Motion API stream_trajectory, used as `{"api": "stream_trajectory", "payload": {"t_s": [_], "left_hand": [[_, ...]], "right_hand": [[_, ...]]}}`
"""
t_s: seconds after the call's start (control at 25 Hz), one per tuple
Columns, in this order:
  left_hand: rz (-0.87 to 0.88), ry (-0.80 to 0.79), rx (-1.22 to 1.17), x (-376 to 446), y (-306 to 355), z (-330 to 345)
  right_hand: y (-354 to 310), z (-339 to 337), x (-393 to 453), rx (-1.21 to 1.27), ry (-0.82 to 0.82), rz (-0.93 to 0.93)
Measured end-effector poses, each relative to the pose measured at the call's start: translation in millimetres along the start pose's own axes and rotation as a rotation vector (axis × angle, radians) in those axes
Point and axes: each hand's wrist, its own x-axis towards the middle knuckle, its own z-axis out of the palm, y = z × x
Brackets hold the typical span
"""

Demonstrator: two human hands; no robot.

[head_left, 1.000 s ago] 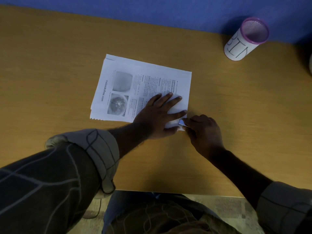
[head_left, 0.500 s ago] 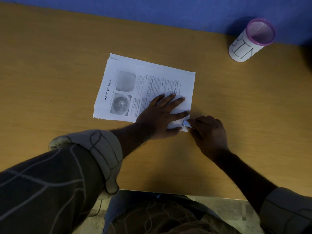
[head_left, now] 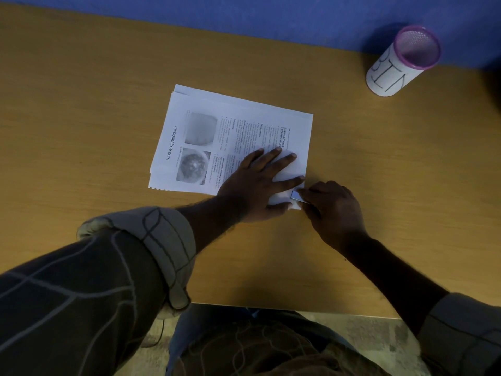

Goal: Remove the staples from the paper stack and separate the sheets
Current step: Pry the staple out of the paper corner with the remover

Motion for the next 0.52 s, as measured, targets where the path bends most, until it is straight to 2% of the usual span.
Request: {"api": "stream_trajectory", "payload": {"t_s": [0.32, 0.52], "left_hand": [[-0.007, -0.010, -0.016, 0, 0, -2], [-0.015, 0.001, -0.020, 0, 2, -3]], "right_hand": [[6, -4, 4, -0.011, -0.023, -0.056], [5, 4, -6, -0.061, 0.056, 0.000]]}}
